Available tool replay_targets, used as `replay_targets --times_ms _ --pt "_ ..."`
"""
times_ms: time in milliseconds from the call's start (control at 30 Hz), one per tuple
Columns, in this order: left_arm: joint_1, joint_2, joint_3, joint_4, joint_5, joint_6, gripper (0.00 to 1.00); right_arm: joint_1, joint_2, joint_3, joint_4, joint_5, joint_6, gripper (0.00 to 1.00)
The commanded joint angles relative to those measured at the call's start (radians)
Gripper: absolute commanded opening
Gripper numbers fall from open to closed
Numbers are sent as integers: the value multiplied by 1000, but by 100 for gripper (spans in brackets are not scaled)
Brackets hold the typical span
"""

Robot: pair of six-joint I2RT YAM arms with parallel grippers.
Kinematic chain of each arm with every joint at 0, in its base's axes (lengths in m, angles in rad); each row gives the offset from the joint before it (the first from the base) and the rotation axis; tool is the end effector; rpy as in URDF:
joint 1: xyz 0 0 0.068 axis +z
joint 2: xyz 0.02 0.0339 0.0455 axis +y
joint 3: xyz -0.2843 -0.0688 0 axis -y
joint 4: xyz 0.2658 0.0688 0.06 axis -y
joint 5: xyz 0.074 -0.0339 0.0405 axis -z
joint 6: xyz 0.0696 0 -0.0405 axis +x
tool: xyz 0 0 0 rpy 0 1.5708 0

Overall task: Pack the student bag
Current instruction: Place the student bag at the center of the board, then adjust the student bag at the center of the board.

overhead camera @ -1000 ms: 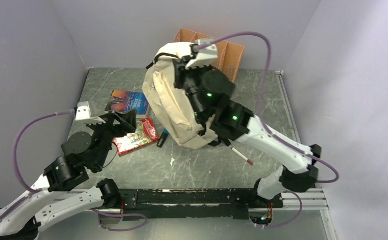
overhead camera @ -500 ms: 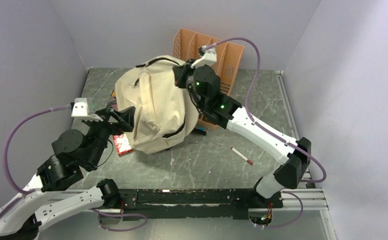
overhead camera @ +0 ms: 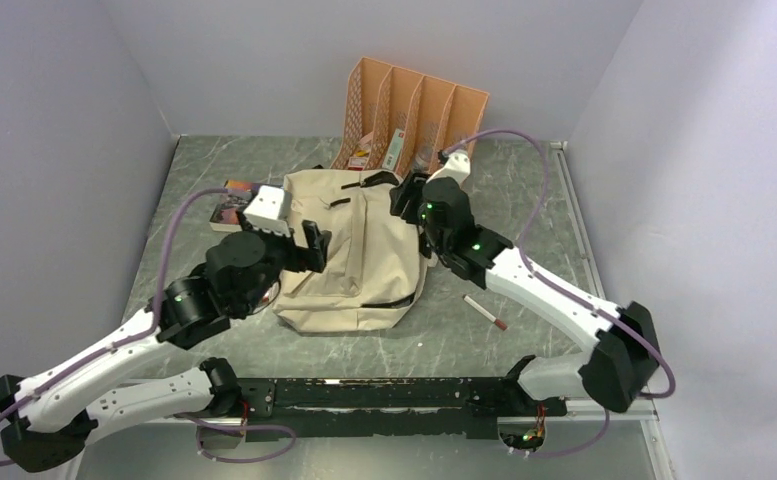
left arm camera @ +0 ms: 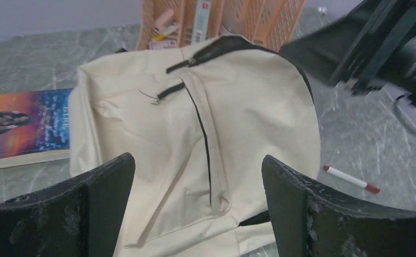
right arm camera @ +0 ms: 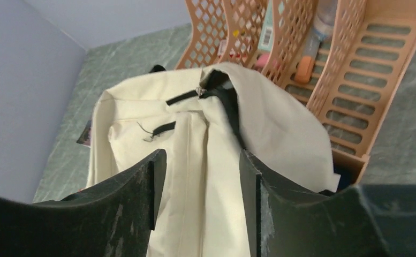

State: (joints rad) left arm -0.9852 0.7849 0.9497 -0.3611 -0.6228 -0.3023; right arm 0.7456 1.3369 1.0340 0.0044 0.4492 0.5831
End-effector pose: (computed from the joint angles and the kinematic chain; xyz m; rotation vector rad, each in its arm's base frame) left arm 0.1440 -0.1436 0.3918 0.1451 1.7403 -0.3970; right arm 0.2823 0.2196 0.3278 0.1604 1.8626 0.5079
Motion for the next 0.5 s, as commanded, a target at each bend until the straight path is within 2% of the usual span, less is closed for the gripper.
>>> replay_targets --times_ms 0,133,233,367,467 --pt "5 86 -19 97 125 10 92 -27 -126 -4 -65 -22 -70 58" --pt "3 177 -20 172 184 0 92 -61 -207 -18 -179 -83 -105 61" --pt "-2 242 -25 234 219 -21 95 -84 -263 -43 -268 -70 -111 61" --pt "-65 345 10 294 149 -60 97 -156 -340 -123 -340 -41 -65 62" --pt "-126 489 128 244 51 -112 97 -247 -370 -187 -357 -102 -19 62"
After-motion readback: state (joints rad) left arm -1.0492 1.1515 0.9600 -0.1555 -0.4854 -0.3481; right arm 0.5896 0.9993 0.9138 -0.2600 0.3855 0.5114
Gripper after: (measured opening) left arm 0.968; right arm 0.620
